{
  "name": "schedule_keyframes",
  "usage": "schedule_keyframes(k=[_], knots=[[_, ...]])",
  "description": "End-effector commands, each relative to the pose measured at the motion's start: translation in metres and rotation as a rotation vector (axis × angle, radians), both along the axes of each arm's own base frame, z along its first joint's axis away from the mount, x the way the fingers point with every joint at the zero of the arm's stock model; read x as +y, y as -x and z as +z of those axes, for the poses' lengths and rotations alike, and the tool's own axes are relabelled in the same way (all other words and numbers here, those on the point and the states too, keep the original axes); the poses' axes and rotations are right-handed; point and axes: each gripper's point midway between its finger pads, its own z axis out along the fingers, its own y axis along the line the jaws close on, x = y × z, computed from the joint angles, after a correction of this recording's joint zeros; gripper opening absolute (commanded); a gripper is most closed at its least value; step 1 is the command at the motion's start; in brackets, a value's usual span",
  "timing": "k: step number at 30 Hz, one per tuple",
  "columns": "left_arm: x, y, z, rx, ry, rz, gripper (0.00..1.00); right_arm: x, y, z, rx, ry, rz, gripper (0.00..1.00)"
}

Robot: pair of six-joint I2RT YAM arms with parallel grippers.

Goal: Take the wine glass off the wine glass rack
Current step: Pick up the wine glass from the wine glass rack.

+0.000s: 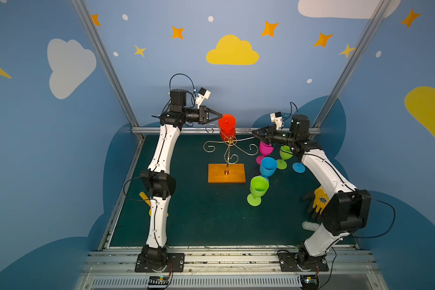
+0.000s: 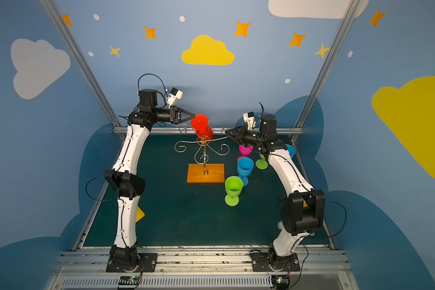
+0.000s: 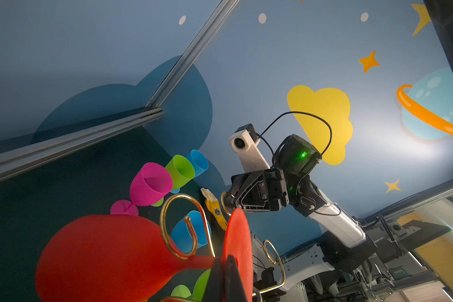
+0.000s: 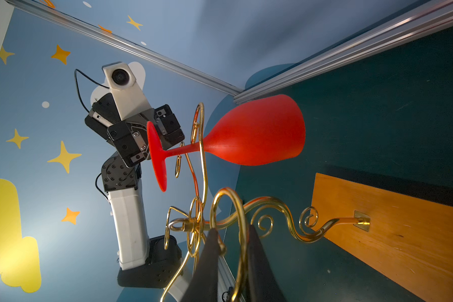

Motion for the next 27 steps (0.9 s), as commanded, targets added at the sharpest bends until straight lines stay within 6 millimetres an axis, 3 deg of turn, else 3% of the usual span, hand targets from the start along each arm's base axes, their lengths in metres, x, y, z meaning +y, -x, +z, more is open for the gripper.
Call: schedule_keyframes(k=[1,13,27], knots=[[0.007,0.005,0.020,-0.046,0.017,0.005,0.03,-0.006,-0.014,-0.026,-0.026,0.088,-0.039,0.02],[0.026,-0.009,0.031,-0.059,0.031,0.080,0.03,-0.009,-0.017,-0.028,-0.021,0.085,-0.043,0.09],[0.066,-0.031,0.044,-0.070,0.051,0.204,0.03,-0.012,-0.019,-0.030,-0.016,0.080,-0.045,0.20]])
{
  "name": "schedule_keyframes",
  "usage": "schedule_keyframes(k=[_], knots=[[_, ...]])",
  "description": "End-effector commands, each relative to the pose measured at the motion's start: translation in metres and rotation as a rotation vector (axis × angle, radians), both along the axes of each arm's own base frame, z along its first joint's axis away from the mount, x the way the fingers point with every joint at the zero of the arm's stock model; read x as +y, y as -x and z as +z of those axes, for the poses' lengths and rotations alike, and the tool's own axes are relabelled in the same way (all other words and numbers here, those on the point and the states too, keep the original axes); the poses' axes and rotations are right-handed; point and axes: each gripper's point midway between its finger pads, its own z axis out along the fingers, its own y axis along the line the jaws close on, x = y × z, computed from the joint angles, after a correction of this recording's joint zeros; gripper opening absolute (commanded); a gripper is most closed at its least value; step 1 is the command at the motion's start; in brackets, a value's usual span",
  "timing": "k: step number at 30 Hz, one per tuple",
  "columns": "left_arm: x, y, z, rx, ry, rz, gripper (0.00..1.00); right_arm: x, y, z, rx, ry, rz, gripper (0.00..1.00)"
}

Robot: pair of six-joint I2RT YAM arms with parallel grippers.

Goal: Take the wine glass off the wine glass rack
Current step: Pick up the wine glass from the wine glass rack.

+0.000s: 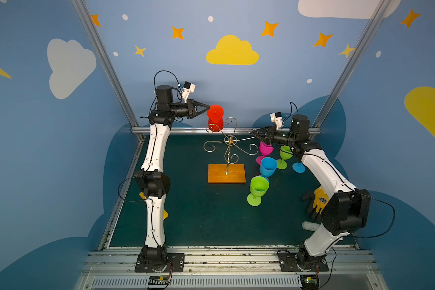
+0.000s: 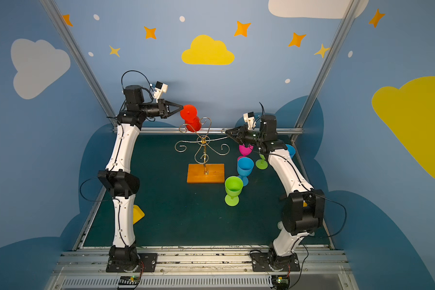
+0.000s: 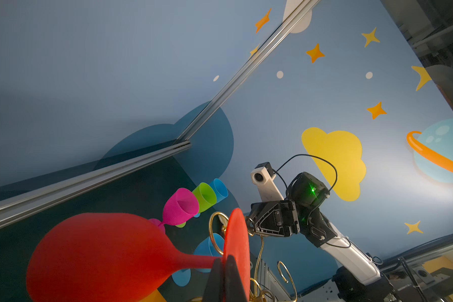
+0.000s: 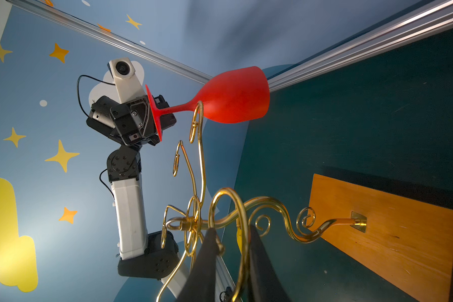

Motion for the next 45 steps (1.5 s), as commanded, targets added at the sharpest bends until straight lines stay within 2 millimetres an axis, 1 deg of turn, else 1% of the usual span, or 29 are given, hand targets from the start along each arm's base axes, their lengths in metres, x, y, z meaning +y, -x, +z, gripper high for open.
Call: schedule_keyframes(k=[1,4,9,14,20,24,29,34,37,41,43,45], knots=[[0.011,0.008,0.029,-0.063,0.017,0.025,0.03,-0.008,-0.014,-0.027,-0.004,0.071,-0.037,0.21],[0.016,0.007,0.035,-0.069,0.026,0.036,0.03,-0.008,-0.014,-0.024,-0.013,0.070,-0.037,0.25],[0.025,0.010,0.047,-0.087,0.038,0.052,0.03,-0.010,-0.015,-0.020,-0.027,0.068,-0.043,0.34],[0.039,0.013,0.058,-0.101,0.044,0.075,0.03,-0.015,-0.016,-0.017,-0.033,0.068,-0.051,0.42],[0.059,0.020,0.075,-0.122,0.061,0.114,0.03,-0.020,-0.016,-0.010,-0.051,0.064,-0.061,0.48],[0.070,0.027,0.088,-0.138,0.079,0.130,0.03,-0.029,-0.016,-0.002,-0.067,0.062,-0.079,0.51],[0.078,0.039,0.101,-0.158,0.091,0.133,0.03,-0.045,-0.011,0.017,-0.111,0.064,-0.108,0.53],[0.087,0.054,0.119,-0.178,0.114,0.125,0.03,-0.064,0.002,0.038,-0.187,0.103,-0.151,0.55],[0.086,0.071,0.137,-0.211,0.130,0.100,0.03,-0.073,0.014,0.054,-0.258,0.144,-0.179,0.56],[0.083,0.093,0.158,-0.251,0.133,0.088,0.03,-0.083,0.032,0.081,-0.381,0.212,-0.225,0.59],[0.082,0.102,0.165,-0.262,0.133,0.086,0.03,-0.084,0.042,0.094,-0.450,0.233,-0.230,0.64],[0.079,0.110,0.172,-0.271,0.140,0.079,0.03,-0.080,0.053,0.109,-0.544,0.236,-0.218,0.68]])
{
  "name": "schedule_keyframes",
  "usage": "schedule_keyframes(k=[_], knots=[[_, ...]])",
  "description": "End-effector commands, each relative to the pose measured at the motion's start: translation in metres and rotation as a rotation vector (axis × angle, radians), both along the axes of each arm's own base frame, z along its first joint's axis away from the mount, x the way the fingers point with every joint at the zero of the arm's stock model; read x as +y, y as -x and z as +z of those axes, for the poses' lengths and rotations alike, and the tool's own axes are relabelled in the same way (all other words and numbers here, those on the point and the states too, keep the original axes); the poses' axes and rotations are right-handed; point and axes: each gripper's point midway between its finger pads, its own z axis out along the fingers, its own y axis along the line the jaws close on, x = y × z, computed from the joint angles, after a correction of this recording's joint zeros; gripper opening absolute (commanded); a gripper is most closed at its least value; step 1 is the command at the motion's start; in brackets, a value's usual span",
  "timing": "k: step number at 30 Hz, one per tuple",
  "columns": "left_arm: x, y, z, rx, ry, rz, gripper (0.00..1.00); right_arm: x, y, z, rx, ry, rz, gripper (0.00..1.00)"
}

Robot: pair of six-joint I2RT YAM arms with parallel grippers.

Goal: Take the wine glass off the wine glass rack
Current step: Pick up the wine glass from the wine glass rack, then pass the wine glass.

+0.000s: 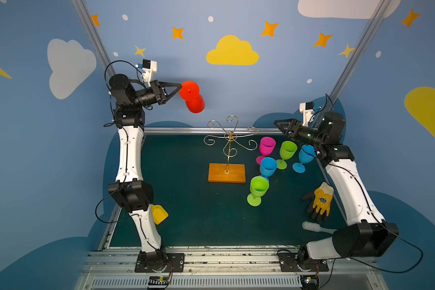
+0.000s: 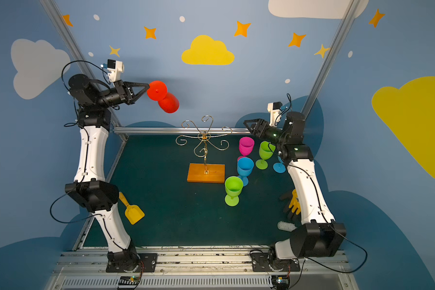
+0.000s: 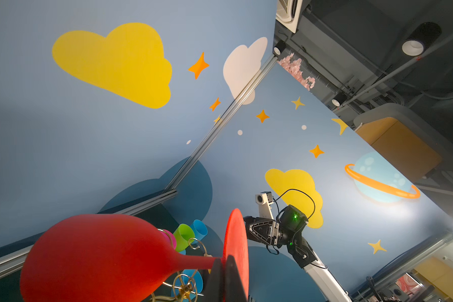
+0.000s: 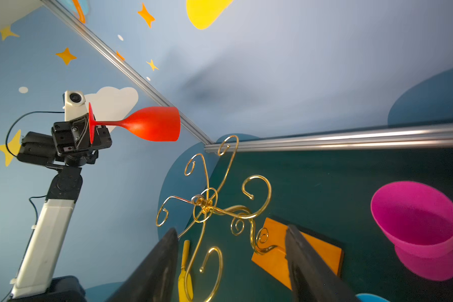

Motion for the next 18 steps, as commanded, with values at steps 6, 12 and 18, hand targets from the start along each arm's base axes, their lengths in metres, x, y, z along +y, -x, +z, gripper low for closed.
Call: schedule_keyframes(k=[6,12,18], knots=[[-0.016,0.066,0.048,-0.113,0.023,-0.053,0.03,0.029,0.035,0.039,-0.345,0.182,0.077,0.76],[-0.034,0.096,0.055,-0.131,0.029,-0.080,0.03,0.062,0.052,0.052,-0.518,0.271,0.144,0.81],[-0.061,0.104,0.049,-0.103,0.051,-0.159,0.03,0.088,0.063,0.060,-0.696,0.327,0.177,0.82]])
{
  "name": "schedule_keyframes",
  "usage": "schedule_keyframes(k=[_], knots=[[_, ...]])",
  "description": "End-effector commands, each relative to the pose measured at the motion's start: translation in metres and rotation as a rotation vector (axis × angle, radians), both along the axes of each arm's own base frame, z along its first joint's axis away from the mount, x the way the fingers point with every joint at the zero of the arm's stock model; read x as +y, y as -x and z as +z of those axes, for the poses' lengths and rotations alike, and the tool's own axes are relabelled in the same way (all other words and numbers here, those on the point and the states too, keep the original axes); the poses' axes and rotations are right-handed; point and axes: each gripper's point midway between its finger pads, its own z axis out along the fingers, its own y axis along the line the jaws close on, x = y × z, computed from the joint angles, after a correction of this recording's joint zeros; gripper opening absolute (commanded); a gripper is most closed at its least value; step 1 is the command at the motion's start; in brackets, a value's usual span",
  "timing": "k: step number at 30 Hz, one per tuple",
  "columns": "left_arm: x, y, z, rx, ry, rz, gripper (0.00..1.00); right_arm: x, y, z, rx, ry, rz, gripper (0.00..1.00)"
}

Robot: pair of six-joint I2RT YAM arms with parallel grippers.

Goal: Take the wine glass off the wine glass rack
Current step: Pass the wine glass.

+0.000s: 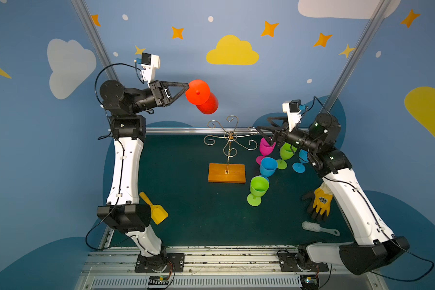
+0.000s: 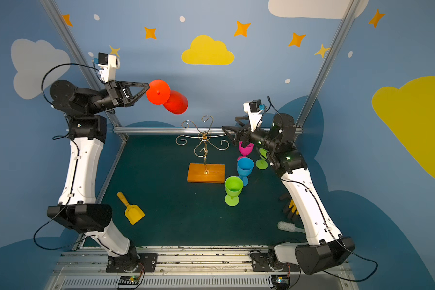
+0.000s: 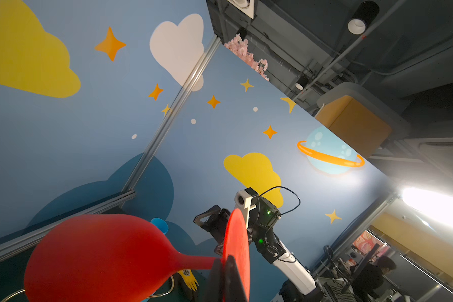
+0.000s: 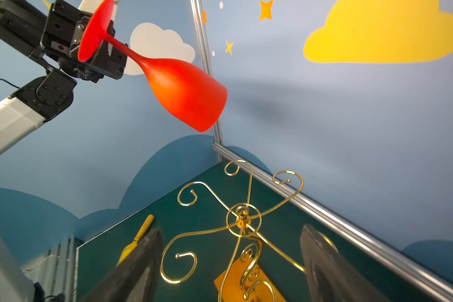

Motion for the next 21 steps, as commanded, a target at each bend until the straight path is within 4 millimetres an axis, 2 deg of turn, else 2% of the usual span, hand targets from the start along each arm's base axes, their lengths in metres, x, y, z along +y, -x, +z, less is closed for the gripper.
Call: schedule_keyframes(k=[1,12,15,21], knots=[[-0.011,0.007,0.005,-0.016,0.020,-0.036,0.03,0.009,0.006,0.018,-0.207,0.048,-0.008,0.82],[-0.055,0.011,-0.015,0.070,0.033,-0.170,0.03,0.042,0.020,0.024,-0.491,0.104,0.086,0.84],[-0.059,0.015,-0.017,0.076,0.032,-0.183,0.03,0.051,0.023,0.026,-0.551,0.118,0.115,0.85],[-0.065,0.024,-0.017,0.077,0.031,-0.204,0.03,0.065,0.017,0.028,-0.607,0.134,0.107,0.85]])
